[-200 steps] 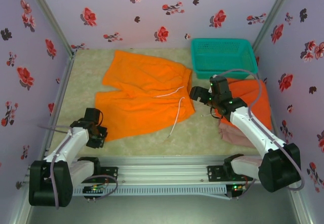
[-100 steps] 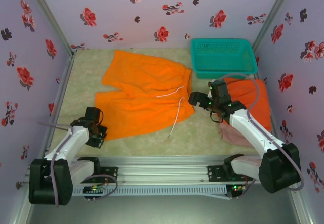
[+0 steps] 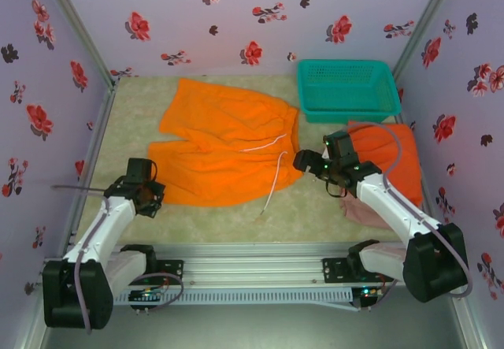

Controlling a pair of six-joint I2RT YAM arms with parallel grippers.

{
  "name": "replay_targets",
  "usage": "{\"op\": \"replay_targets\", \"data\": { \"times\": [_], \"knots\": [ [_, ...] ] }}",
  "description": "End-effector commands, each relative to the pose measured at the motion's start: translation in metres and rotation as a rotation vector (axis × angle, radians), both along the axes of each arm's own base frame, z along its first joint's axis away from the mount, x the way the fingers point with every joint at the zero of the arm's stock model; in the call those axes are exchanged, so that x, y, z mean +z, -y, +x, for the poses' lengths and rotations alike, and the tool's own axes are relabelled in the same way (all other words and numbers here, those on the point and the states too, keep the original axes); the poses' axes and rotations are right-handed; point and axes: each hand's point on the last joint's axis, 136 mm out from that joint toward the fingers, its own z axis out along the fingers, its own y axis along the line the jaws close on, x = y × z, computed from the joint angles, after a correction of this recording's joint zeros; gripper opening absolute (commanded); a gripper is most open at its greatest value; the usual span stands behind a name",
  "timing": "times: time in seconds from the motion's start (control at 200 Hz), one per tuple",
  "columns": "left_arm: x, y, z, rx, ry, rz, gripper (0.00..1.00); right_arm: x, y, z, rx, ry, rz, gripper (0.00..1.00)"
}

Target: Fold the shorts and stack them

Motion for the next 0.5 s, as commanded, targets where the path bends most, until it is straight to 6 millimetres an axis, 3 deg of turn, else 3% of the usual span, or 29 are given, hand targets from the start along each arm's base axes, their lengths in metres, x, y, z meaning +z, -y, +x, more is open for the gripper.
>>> {"op": "replay_targets", "data": {
  "times": [0.0, 0.26, 0.495],
  "knots": [
    [0.009, -0.008, -0.003, -0.001, 0.01, 0.048, 0.0, -0.004, -0.008, -0.006, -0.093, -0.033, 0.085, 0.81],
    [0.003, -0.007, -0.005, 0.008, 0.012, 0.037, 0.0, -0.042, -0.029, -0.006, -0.158, -0.102, 0.133, 0.63],
    [0.002, -0.007, -0.004, -0.001, 0.021, 0.041, 0.0, -0.049, -0.031, 0.015, -0.171, -0.087, 0.084, 0.53]
  ]
}}
